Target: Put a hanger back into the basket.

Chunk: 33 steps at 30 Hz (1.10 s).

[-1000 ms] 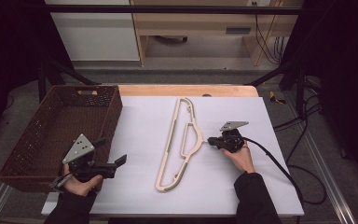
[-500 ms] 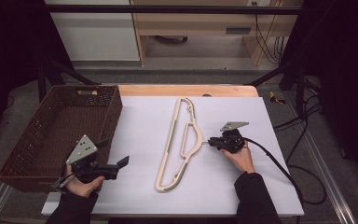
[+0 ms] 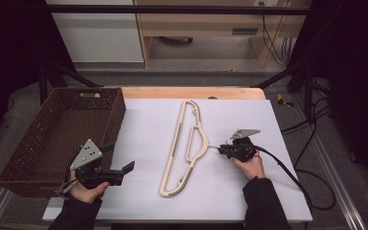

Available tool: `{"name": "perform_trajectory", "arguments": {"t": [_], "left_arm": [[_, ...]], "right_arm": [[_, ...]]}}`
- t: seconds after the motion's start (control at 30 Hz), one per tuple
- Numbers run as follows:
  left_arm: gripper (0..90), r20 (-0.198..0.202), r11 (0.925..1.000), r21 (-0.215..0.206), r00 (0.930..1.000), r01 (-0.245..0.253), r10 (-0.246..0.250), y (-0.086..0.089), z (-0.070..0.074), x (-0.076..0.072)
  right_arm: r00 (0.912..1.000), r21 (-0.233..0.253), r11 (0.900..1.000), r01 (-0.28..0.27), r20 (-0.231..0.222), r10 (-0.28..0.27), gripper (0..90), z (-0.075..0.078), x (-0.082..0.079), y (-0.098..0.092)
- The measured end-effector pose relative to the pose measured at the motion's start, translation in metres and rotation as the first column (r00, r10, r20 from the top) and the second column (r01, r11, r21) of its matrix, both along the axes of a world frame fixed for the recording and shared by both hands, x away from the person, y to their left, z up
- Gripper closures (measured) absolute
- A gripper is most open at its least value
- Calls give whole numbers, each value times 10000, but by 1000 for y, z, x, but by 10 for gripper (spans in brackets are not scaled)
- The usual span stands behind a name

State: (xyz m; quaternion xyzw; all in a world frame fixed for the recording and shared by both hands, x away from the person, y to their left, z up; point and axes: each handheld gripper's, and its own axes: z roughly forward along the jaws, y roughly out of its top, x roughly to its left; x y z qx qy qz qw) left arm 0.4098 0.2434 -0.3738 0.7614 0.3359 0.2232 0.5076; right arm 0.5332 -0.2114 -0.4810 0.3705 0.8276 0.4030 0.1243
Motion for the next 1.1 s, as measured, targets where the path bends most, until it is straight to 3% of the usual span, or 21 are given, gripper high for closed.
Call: {"name": "perform_trajectory", "arguments": {"t": [0.1, 0.4, 0.53, 0.77, 1.1], "left_arm": [[48, -45, 9999, 90, 10000, 68, -67, -2, -2, 1], [50, -161, 9997, 172, 9997, 183, -180, -8, -6, 2], [58, -329, 9990, 290, 9989, 352, -343, -19, -9, 3], [76, -810, 9957, 598, 9946, 704, -654, -55, -13, 10], [115, -1723, 9846, 956, 9766, 1464, -1285, -126, -23, 44]], "right_arm": [[9998, -63, 9998, -191, 81, 191, 857, 1, 1, -1], [9979, 162, 9983, -564, 330, 558, 884, 8, -1, -4], [9972, 275, 9975, -657, 389, 646, 886, 14, -3, -5], [9971, 226, 9974, -686, 334, 678, 887, 24, -6, -2], [9972, 336, 9971, -684, 319, 673, 888, 35, -9, 1]]}}
